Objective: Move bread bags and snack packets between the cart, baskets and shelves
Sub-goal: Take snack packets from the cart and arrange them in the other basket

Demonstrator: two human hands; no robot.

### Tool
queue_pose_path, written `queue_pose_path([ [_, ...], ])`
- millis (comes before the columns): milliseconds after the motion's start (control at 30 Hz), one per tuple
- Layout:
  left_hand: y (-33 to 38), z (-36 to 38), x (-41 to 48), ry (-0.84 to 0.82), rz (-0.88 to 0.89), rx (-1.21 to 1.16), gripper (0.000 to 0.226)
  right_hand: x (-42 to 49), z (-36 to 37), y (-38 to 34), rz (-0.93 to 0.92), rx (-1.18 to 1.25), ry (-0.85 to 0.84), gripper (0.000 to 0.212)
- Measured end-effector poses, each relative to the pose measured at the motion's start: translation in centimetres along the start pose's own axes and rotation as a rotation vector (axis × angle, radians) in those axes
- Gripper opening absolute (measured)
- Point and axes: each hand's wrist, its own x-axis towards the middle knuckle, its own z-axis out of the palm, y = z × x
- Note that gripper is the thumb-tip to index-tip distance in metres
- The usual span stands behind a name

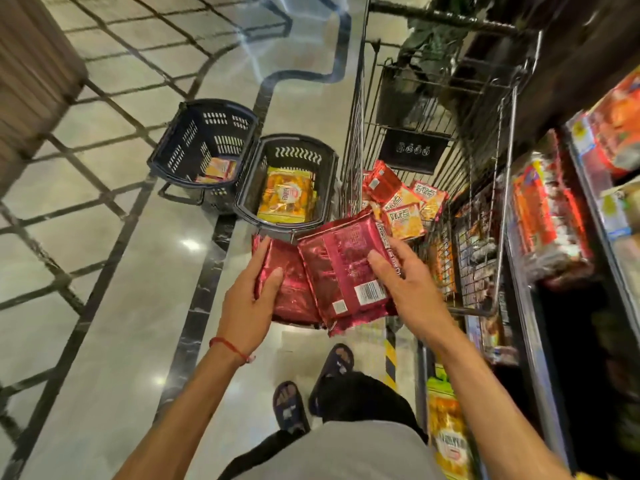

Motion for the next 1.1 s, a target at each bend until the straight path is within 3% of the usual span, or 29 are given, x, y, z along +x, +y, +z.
queue_pose_path([
  [67,-0.3,-0.5,0.1,-0.008,-0.001,0.042,0.055,0.3,0.4,-0.1,-0.006,0.025,0.007,0.042],
  [233,0.4,-0.7,1.4,-0.009,-0.035,-0.056,0.051,2.1,-0.1,-1.0,-0.061,0.001,0.014,0.038],
  [367,0.7,-0.5,3.8,-0.022,-0.046,-0.074,0.059,4.6,-0.3,-1.6,-0.026,-0.034,0.050,0.075],
  [400,0.9,-0.4,4.4,-0.013,-0.052,-0.078,0.065,5.4,-0.5,-1.6,-0.033,-0.034,0.047,0.072],
  [467,1.0,-0.3,5.5,0.006,-0.068,-0.084,0.077,6.9,-0.6,-1.9,-0.058,-0.055,0.023,0.046],
  [533,1.4,-0.2,6.5,0.007,-0.089,-0.123,0.073,8.5,-0.5,-2.2,-0.050,-0.085,0.013,0.034],
  [633,1.0,-0.5,8.0,0.016,-0.099,-0.135,0.056,10.6,0.5,-2.9,-0.070,-0.223,0.016,0.036],
  [733,0.1,-1.6,9.2,0.020,-0.133,-0.174,0.058,12.5,2.0,-3.6,-0.074,-0.412,0.059,0.044],
  [833,-0.5,-3.1,10.8,0.014,-0.163,-0.207,0.041,14.3,4.3,-4.6,-0.022,-0.404,0.074,0.048],
  [1000,-2.2,-7.9,15.3,-0.013,-0.233,-0.283,0.055,17.5,9.1,-7.1,0.134,-0.307,0.038,0.060],
  [1100,-2.8,-12.4,18.2,-0.062,-0.235,-0.258,0.056,19.2,12.1,-9.3,0.175,-0.273,0.014,0.056],
])
